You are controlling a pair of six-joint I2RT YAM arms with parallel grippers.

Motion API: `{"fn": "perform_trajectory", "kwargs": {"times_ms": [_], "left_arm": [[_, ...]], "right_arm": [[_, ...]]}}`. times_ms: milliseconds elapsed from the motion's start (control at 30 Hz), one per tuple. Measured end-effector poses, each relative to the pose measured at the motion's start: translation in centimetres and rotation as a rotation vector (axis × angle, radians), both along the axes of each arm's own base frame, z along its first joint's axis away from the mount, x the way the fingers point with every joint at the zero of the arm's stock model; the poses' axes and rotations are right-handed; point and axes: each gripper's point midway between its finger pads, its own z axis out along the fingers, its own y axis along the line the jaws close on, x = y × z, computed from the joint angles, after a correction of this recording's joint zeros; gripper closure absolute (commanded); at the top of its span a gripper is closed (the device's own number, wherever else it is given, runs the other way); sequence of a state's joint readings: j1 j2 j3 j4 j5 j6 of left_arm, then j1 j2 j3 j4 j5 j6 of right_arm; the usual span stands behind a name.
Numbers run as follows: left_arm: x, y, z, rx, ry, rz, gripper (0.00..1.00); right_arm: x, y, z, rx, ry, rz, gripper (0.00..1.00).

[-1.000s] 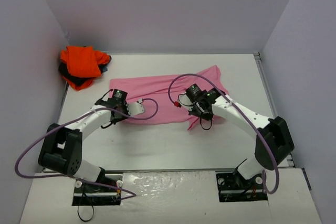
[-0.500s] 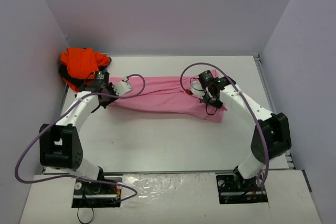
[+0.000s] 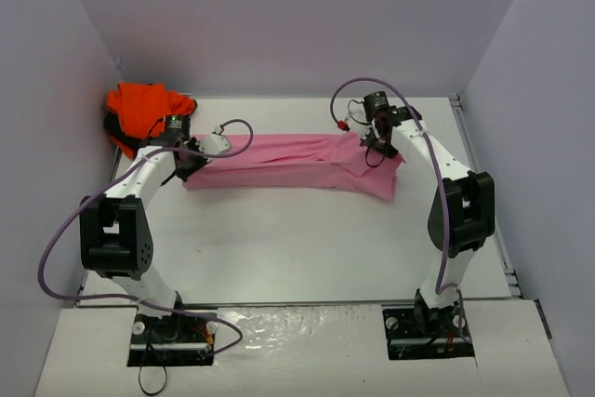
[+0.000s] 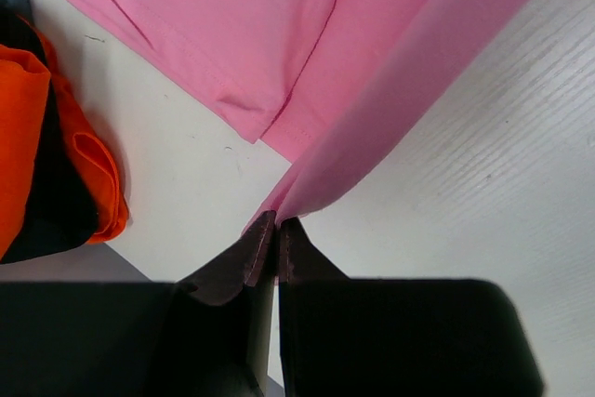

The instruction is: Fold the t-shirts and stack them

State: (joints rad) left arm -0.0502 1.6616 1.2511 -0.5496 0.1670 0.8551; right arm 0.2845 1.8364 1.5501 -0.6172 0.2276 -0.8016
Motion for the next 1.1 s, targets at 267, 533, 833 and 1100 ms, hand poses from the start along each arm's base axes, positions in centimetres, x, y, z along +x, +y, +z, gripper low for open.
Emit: {"fn": "perform_trajectory", "kwargs": {"times_ms": [267,533,833,1100], "left_arm": [[2.5,0.0,1.8,0.002,-0.044,0.006,1.0],[6.2,0.0,0.8,-0.008,-0.023,0.031,1.0],[9.3,0.4,-0.9,-0.008,0.015,0.046,1.0],[11.5,1.1,-2.0,0.003,0.027,0.079,0.03]], "right_arm": [[3.5,0.9,3.0,0.008,-0.097,0.011,1.0],[6.3,1.4,1.8,-0.015,-0.092,0.013,1.0],[10.2,1.3,-1.9,-0.047,-0.06,0.0,1.0],[13.4,0.9,-4.3,-0.047,-0.071,-0.02,0.13]]}}
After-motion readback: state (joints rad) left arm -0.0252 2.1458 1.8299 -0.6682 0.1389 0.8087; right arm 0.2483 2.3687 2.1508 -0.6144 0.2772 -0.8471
